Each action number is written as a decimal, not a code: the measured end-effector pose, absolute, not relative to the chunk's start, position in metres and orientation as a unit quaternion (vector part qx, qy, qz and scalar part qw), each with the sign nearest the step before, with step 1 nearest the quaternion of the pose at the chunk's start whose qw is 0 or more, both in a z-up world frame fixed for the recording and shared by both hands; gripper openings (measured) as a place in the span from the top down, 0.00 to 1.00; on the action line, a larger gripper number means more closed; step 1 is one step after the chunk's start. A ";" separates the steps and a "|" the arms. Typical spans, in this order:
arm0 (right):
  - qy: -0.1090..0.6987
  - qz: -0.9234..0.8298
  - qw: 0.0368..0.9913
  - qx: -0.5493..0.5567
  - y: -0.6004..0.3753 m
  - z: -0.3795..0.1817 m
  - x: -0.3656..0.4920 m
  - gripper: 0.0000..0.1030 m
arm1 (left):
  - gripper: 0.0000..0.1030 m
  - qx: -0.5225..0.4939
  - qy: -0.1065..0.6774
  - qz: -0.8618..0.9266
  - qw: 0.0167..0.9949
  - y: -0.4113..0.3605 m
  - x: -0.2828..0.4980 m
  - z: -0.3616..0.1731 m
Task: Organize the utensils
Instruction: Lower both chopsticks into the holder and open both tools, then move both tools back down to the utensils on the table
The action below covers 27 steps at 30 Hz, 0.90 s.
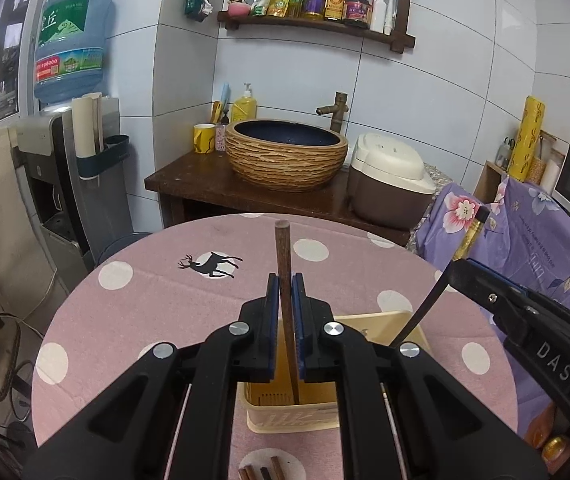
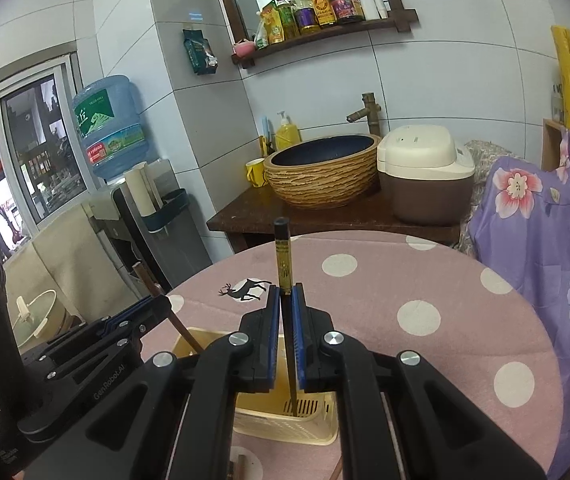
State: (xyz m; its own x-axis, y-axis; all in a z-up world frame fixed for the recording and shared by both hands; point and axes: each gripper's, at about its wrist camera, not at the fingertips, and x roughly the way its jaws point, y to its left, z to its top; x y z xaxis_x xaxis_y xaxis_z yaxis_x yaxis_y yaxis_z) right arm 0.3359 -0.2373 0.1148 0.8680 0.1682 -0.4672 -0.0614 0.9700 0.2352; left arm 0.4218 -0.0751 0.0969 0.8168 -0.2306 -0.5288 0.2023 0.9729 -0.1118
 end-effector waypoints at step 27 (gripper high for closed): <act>0.133 0.058 0.987 -0.071 -0.223 0.068 0.220 0.04 | 0.05 0.024 0.235 -0.070 0.969 -0.020 0.289 0.039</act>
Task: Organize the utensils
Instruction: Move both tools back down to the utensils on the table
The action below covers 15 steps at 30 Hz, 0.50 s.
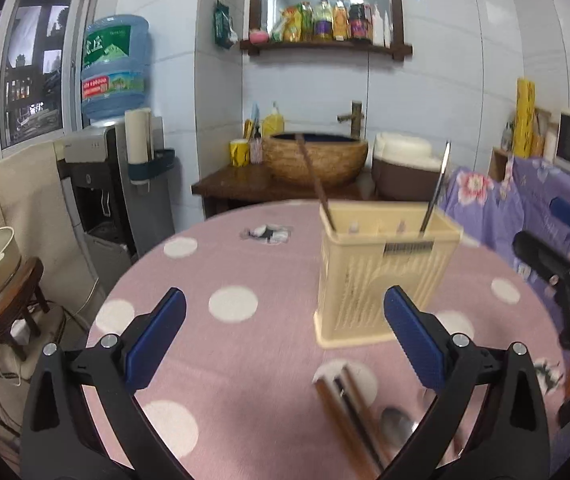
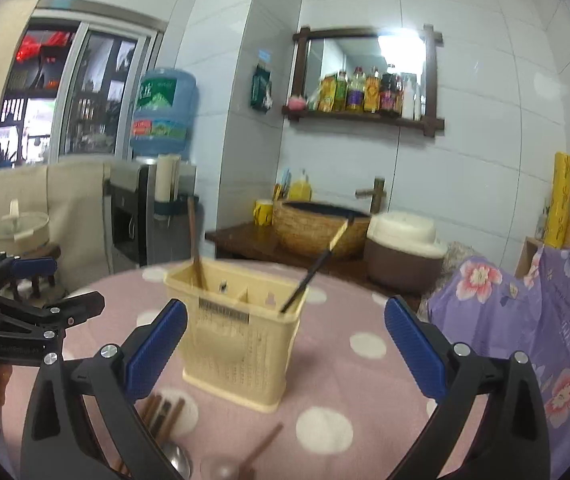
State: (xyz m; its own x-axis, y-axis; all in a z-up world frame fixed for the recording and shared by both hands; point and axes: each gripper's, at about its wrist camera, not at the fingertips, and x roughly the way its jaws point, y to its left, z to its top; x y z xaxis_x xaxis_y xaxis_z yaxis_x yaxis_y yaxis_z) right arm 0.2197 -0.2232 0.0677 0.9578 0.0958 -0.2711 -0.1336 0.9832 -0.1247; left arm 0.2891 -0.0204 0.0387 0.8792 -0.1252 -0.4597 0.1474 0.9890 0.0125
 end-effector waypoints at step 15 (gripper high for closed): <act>0.328 0.090 0.940 -0.011 -0.226 -0.028 0.197 0.05 | 0.05 0.018 0.344 -0.077 0.936 0.003 0.260 -0.053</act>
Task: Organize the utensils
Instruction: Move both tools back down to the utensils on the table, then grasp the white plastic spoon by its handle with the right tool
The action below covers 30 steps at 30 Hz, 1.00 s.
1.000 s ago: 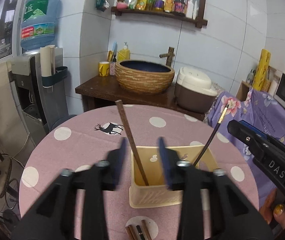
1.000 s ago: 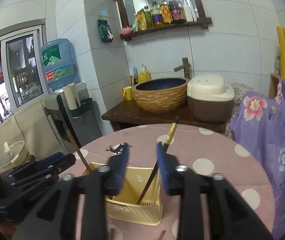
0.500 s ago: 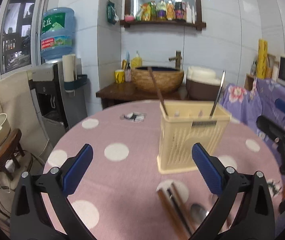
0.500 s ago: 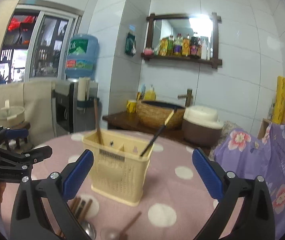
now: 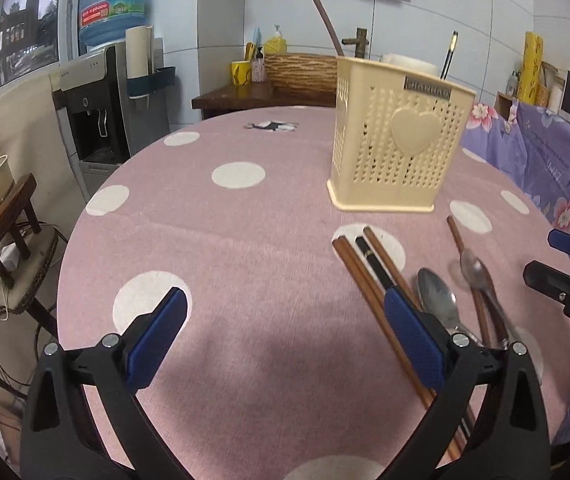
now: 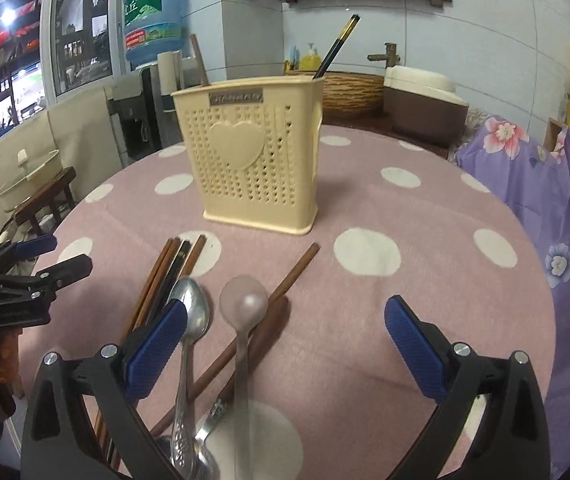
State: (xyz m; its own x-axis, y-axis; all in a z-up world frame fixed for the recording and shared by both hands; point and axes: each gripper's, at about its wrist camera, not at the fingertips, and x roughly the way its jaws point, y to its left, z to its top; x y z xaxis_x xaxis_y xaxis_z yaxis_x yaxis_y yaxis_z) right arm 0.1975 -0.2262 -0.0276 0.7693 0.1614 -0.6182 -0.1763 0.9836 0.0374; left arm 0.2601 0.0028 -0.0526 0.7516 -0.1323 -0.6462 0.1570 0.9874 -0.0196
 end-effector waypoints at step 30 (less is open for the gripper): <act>0.418 0.140 0.896 -0.044 -0.192 -0.057 0.252 0.64 | 0.10 0.012 0.358 -0.088 0.929 -0.006 0.259 -0.053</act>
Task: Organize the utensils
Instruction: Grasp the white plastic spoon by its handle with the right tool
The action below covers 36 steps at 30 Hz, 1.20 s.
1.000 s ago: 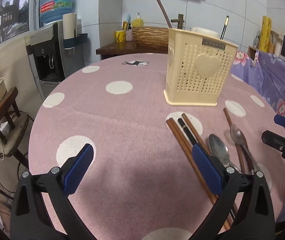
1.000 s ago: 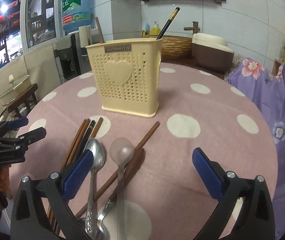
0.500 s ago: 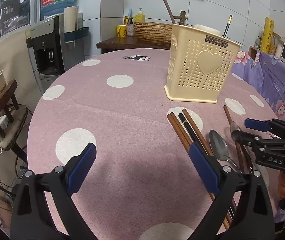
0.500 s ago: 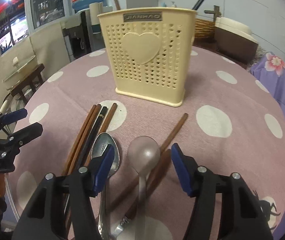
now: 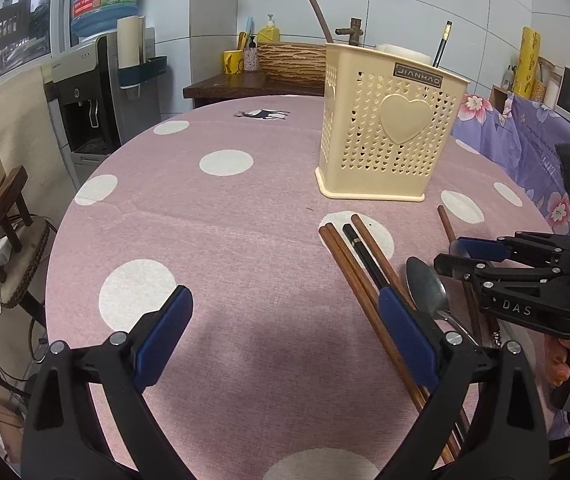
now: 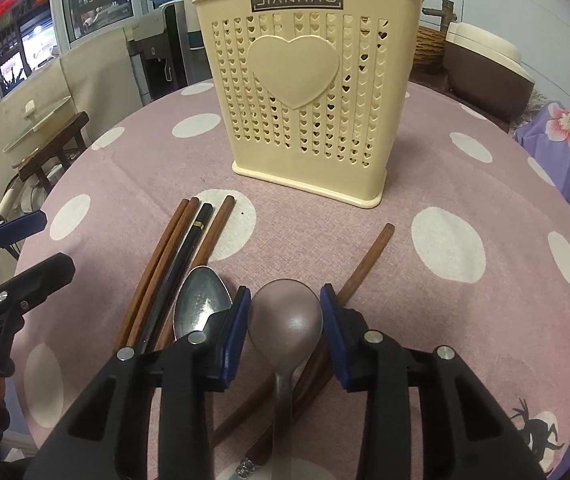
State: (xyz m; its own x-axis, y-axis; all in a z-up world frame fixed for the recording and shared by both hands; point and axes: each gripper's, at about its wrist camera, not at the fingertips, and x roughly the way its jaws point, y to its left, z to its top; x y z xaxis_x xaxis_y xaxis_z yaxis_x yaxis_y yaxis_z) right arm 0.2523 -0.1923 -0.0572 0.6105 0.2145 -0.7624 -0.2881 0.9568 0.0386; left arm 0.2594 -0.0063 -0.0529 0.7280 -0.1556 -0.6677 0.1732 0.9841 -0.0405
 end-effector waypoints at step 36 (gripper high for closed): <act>0.294 0.105 0.948 0.067 -0.248 0.017 0.188 0.64 | 0.69 -0.010 0.455 -0.081 0.887 -0.018 0.298 -0.074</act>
